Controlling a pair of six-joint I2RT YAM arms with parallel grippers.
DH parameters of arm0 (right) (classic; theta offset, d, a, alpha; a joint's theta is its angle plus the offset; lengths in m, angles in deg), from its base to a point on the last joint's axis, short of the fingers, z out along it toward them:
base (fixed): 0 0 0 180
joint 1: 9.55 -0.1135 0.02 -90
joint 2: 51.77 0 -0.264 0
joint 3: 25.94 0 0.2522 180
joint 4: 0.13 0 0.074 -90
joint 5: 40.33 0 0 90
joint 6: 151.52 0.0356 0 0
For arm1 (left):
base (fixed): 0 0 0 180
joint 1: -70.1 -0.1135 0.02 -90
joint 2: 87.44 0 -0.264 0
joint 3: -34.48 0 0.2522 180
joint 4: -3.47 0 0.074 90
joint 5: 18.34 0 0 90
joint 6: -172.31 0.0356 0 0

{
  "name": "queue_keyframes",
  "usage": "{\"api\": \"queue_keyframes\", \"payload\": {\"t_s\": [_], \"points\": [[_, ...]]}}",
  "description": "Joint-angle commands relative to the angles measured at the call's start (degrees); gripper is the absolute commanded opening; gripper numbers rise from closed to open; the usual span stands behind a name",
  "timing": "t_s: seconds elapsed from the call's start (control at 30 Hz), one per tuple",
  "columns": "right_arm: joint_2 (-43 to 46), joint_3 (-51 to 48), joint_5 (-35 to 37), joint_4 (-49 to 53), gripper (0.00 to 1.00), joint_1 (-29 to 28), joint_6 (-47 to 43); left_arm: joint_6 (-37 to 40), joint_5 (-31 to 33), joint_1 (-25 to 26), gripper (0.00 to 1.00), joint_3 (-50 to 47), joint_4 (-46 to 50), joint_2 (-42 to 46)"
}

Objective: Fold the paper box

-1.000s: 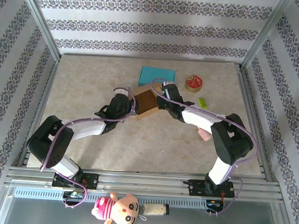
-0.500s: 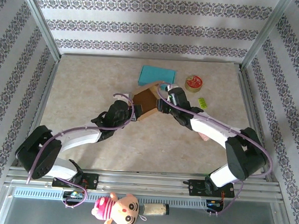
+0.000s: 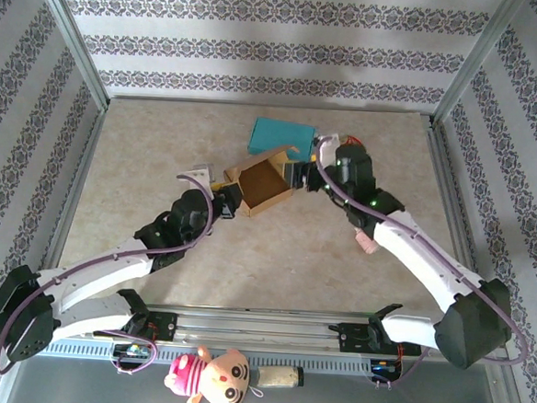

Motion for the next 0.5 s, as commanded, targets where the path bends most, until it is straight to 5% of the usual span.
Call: {"api": "queue_keyframes", "payload": {"t_s": [0.0,0.1,0.2,0.47], "points": [[-7.04,13.85,-12.14,8.67,0.8,4.51,-0.78,-13.19,-3.99,-5.84,0.43,1.68,2.23,-1.59],[-20.1,31.25,-22.65,22.95,0.78,7.71,0.14,-24.8,-16.83,-14.67,0.45,0.21,-7.63,-7.63],[-30.4,43.95,-25.7,31.39,0.75,8.76,2.44,-30.98,-23.39,-19.37,0.49,0.45,-16.54,-14.16],[-46.94,64.38,-22.65,47.44,0.75,9.15,1.28,-37.24,-24.08,-21.16,0.55,0.58,-24.7,-22.51]]}}
